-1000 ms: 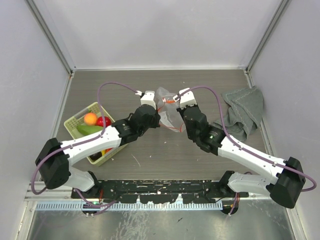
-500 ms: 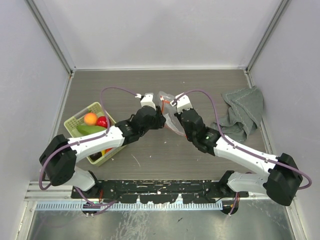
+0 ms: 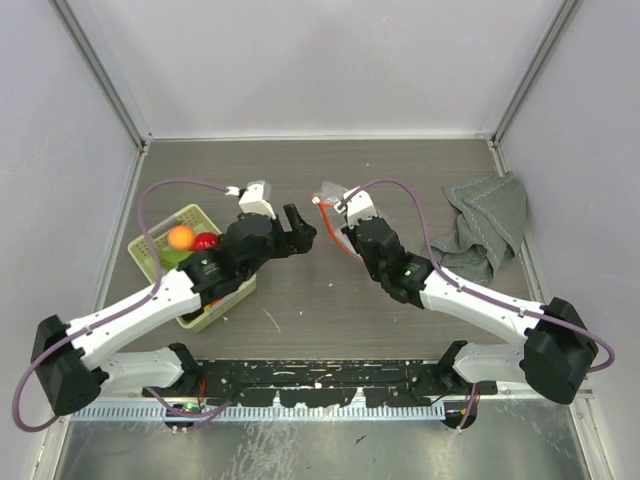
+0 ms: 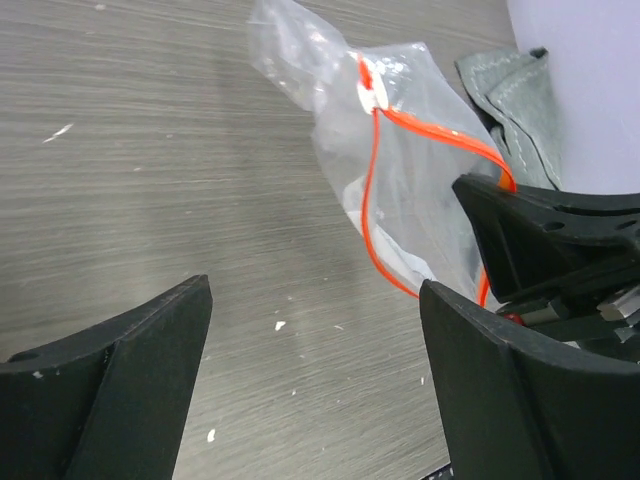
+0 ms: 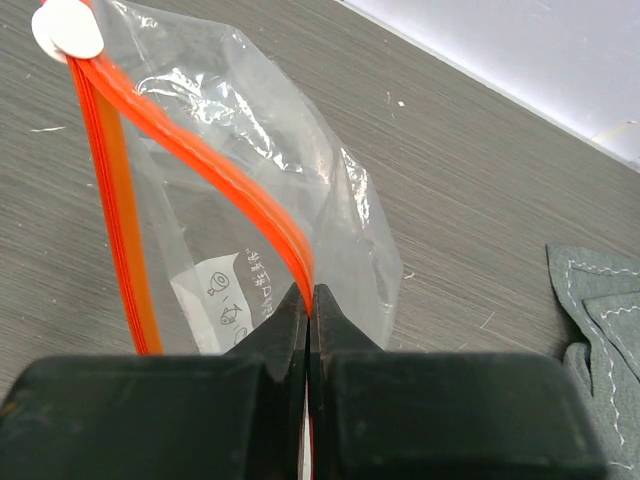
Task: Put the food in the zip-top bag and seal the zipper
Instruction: Open the zipper of the food storage bag at the center of the board, then pick up the fake vegetable from the bin.
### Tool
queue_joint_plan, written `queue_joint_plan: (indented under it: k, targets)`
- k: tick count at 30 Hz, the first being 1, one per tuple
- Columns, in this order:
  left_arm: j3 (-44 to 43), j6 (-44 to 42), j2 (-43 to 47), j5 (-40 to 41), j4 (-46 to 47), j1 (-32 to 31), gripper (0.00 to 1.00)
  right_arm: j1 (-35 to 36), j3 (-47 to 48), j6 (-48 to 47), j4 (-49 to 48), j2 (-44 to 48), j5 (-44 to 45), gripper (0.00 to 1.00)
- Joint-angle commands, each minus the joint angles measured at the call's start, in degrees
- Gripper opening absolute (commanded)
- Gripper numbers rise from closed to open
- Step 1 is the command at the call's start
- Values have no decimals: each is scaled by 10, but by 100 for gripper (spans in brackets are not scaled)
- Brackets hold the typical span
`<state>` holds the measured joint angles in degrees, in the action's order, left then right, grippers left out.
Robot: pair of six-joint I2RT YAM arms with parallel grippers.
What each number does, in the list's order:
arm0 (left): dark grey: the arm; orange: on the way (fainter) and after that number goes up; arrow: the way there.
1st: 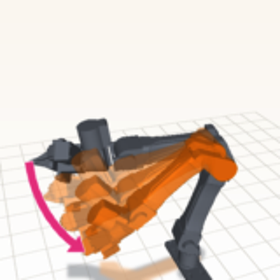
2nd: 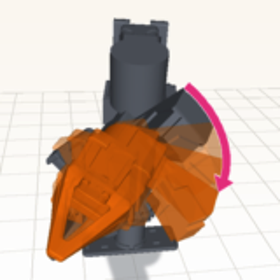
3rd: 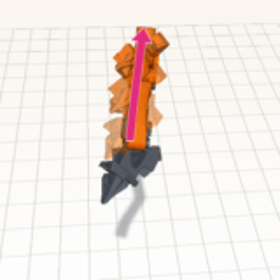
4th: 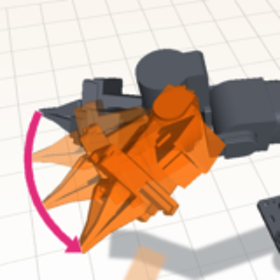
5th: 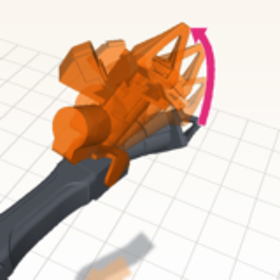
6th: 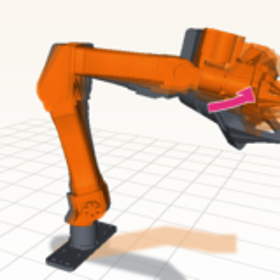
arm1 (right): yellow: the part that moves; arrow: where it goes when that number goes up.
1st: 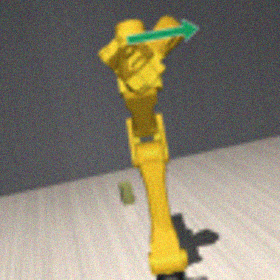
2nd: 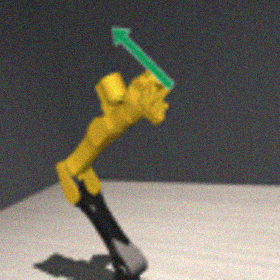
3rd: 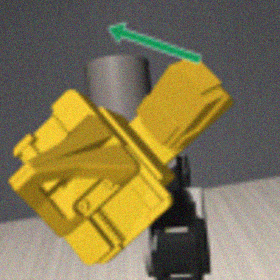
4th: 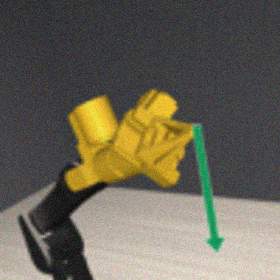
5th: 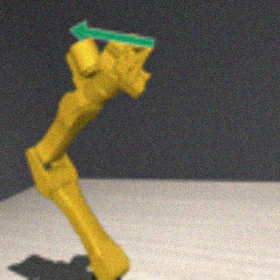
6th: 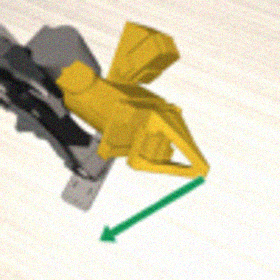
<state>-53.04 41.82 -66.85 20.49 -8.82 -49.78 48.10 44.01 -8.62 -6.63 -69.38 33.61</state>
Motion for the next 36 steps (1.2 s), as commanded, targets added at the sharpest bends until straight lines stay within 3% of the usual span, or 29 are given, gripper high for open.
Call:
queue_joint_plan:
  k: [1,11,17,21,28,36]
  targets:
    - [7,40,59,68,-127,18,87,-2,6,11,-51,-9,-19,0]
    - [-18,137,124,130,-388,128,96,-2,2,13,-63,-24,-27,0]
    - [-108,212,86,156,-580,207,99,-2,-4,13,-67,-25,-27,0]
    - [-154,216,45,165,-658,245,98,-3,-7,12,-66,-25,-22,0]
    - [-131,180,1,96,-623,352,98,-8,-9,12,-72,-29,-27,1]
    - [-116,174,-76,28,-542,419,97,-12,-11,12,-77,-36,-37,1]
